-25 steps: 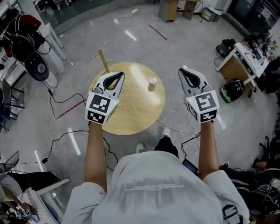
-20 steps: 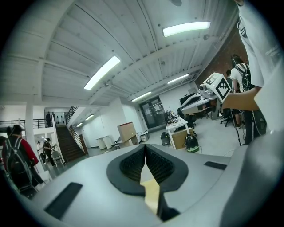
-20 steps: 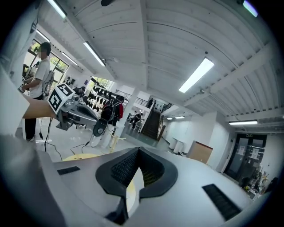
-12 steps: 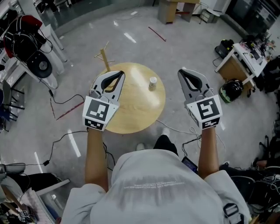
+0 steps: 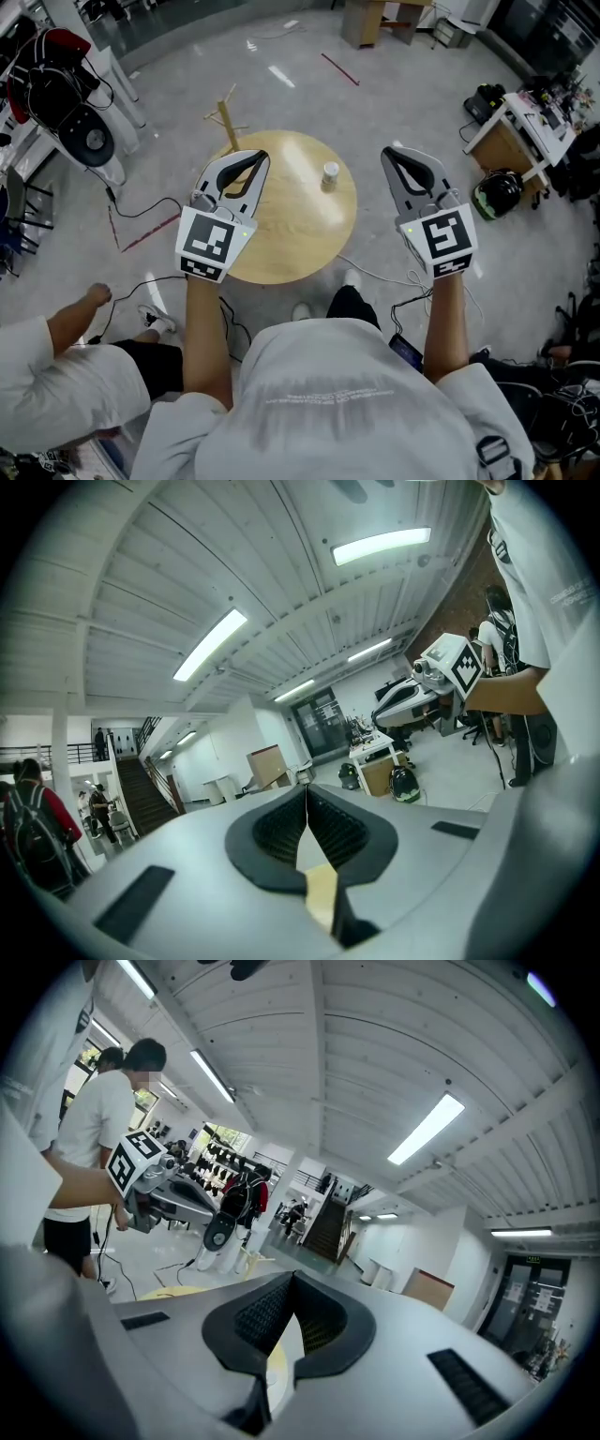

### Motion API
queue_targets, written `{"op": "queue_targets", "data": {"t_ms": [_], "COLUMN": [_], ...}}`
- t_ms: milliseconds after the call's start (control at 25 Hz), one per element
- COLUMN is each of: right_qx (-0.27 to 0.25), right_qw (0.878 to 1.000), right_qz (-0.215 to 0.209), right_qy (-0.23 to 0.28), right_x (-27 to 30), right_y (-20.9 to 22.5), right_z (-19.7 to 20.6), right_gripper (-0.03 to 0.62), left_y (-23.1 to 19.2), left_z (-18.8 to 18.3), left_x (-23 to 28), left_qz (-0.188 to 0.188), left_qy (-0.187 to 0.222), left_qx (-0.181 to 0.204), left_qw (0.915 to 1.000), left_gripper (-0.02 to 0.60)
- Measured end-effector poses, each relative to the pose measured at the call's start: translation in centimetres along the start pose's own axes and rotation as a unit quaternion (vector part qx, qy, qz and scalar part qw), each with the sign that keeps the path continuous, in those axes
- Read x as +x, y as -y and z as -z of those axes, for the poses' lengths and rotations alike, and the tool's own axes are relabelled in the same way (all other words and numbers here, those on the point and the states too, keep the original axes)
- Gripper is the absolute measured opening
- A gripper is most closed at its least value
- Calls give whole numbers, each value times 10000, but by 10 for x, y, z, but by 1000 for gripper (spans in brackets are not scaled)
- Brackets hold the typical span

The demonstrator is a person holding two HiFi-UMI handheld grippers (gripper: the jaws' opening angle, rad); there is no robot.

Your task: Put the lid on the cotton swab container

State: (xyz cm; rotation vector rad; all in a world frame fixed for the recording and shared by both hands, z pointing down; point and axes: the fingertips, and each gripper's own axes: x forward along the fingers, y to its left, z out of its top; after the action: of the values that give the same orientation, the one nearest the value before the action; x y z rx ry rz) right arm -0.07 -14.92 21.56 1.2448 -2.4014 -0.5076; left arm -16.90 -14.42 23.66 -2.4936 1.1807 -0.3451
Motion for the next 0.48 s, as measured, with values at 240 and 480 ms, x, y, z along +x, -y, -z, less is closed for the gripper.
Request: {"op": "queue_targets", "data": {"t_ms": [240, 480], "right_qx": [-16, 41], "right_qw": [10000, 10000], "right_qz": [43, 19], "right_qy": [-20, -60], "right_x": [6, 8], "right_y": [2, 1], "right_z": [5, 11], "right_gripper": [26, 26], "left_y": [0, 2], "left_z": [6, 8], "left_x": [5, 8], "left_qz": [14, 62], "left_qy": [-68, -82], "left_qx": [-15, -15], "left_qw": [10000, 9999], "left_gripper": [20, 20]}}
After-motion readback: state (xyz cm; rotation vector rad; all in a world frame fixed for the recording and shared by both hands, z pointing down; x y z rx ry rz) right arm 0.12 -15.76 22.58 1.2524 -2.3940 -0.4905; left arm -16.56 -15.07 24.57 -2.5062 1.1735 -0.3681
